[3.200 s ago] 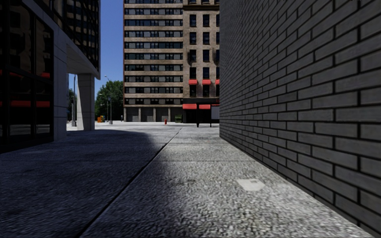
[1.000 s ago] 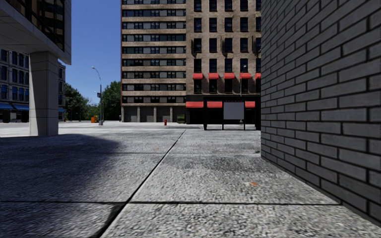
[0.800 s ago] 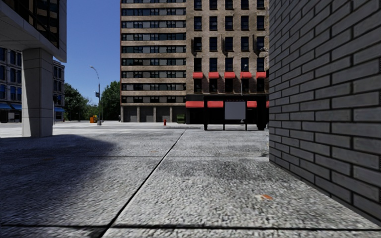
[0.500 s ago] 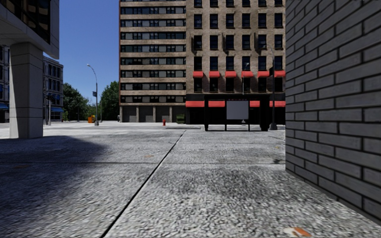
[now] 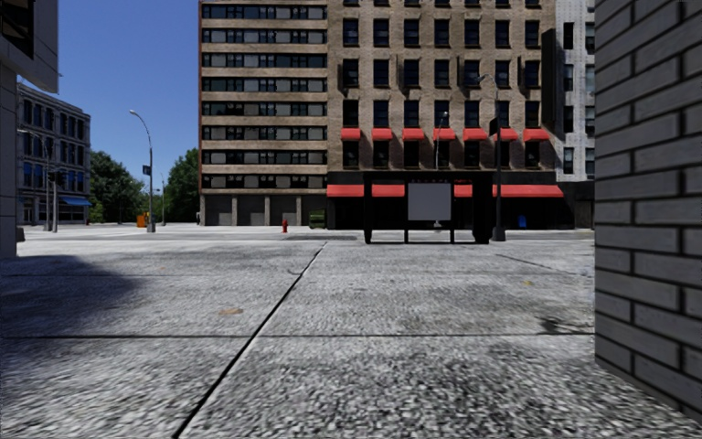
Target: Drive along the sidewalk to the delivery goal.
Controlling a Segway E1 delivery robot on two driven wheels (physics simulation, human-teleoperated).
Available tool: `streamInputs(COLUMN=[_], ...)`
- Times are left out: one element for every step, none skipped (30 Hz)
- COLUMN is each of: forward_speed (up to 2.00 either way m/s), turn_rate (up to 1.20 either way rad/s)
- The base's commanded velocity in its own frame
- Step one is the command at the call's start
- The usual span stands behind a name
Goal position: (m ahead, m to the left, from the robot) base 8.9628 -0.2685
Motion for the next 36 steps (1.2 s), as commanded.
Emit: streamInputs(forward_speed=[2.0, 2.0, 2.0, 2.0, 2.0, 2.0, 2.0, 2.0, 2.0, 2.0, 2.0, 2.0, 2.0, 2.0, 2.0, 2.0, 2.0, 2.0, 2.0, 2.0, 2.0, 2.0, 2.0, 2.0, 2.0, 2.0, 2.0, 2.0, 2.0, 2.0, 2.0, 2.0, 2.0, 2.0, 2.0, 2.0], turn_rate=[0.0, 0.0, 0.0, 0.0, 0.0, 0.0, 0.0, 0.0, 0.0, 0.0, 0.0, 0.0, 0.0, 0.0, 0.0, 0.0, 0.0, 0.0, 0.0, 0.0, 0.0, 0.0, 0.0, 0.0, 0.0, 0.0, 0.0, 0.0, 0.0, 0.0, 0.0, 0.0, 0.0, 0.0, 0.0, 0.0])
